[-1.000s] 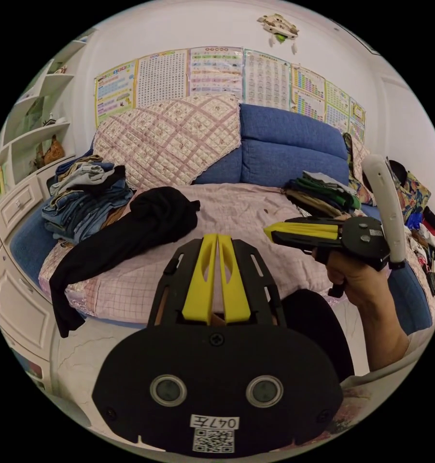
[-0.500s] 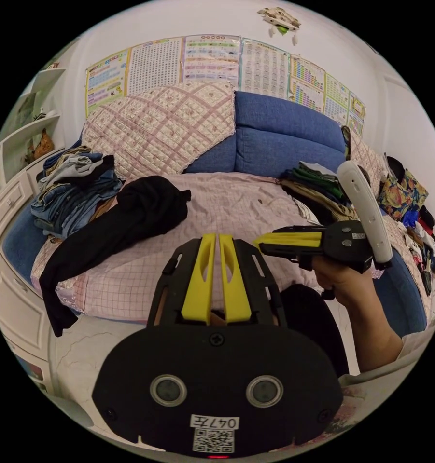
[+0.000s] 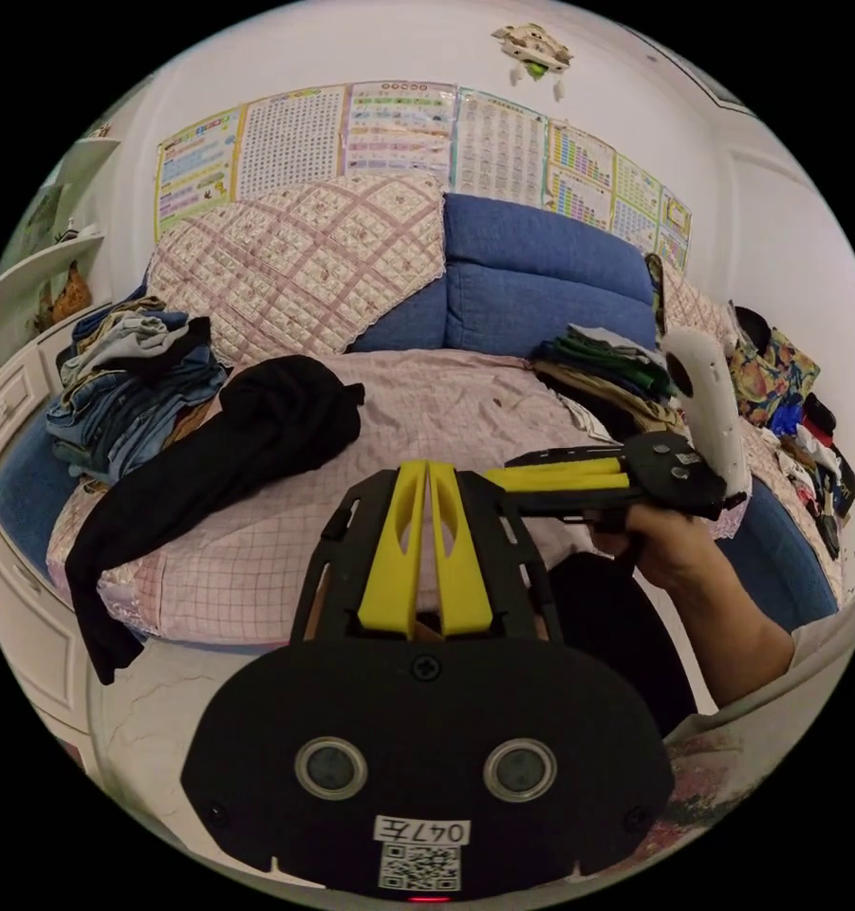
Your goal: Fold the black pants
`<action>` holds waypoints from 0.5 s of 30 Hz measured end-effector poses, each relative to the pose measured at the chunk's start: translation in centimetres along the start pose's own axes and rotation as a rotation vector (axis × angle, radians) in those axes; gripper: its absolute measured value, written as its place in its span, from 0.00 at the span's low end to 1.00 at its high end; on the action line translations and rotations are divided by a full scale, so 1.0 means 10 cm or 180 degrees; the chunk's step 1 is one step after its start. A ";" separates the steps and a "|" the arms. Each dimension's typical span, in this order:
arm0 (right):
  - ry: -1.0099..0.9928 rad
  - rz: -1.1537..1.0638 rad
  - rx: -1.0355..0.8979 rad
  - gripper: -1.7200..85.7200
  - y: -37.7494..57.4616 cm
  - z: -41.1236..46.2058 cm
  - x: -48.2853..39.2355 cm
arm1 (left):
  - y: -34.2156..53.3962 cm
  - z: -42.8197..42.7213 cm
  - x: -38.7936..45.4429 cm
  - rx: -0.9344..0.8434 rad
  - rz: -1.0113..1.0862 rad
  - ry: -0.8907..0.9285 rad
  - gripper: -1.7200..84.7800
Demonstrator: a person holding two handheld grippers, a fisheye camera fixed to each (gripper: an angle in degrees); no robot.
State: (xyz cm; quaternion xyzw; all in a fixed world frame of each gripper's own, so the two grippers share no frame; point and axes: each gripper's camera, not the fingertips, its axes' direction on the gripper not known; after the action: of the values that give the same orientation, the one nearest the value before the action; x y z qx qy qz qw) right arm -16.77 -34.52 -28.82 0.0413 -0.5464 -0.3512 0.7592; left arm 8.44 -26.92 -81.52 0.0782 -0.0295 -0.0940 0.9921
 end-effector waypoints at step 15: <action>-0.0080 -0.0305 -0.0206 0.12 -1.71 0.51 0.49 | -0.36 -0.88 -0.84 -0.0149 -0.0573 -0.0737 0.12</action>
State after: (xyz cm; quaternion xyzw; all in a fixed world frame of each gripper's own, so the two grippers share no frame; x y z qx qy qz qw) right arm -28.78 -48.55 -30.50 0.0384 -0.5417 -0.4051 0.7355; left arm 0.15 -27.52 -91.12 0.0459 -0.1344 -0.1916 0.9711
